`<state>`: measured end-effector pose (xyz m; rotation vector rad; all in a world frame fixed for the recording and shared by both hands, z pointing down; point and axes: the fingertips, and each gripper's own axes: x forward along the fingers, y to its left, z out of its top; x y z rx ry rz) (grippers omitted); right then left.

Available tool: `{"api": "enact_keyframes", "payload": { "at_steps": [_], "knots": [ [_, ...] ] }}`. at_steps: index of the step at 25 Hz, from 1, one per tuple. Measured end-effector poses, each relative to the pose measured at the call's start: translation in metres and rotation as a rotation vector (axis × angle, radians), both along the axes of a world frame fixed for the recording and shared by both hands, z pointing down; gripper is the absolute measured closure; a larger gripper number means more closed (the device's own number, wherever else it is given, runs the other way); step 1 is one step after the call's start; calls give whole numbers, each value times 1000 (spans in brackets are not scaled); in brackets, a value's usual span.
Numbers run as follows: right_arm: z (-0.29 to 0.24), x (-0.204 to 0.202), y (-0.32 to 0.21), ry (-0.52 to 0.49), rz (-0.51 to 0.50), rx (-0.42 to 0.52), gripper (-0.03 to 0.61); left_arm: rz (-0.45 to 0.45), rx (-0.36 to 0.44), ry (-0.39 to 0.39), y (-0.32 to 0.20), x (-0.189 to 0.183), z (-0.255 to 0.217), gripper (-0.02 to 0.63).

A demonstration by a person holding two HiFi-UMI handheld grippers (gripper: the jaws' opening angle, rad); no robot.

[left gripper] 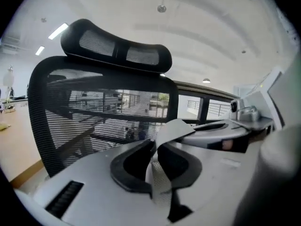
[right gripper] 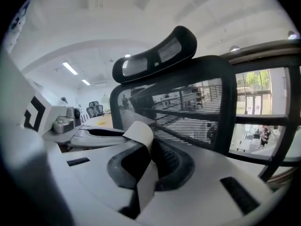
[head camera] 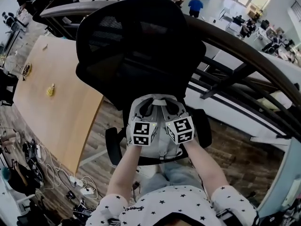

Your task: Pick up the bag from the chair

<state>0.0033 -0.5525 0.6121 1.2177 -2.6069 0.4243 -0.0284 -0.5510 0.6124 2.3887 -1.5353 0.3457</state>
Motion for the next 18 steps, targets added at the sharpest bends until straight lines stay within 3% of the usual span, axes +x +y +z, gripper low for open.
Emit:
{"api": "enact_keyframes", "payload": {
  "at_steps": [8, 18],
  "knots": [
    [-39, -2, 80, -67, 19, 32, 578, -23, 59, 59, 77, -2, -37, 565],
    [-82, -8, 204, -60, -1, 99, 580, -60, 101, 113, 201, -7, -76, 580]
  ]
}}
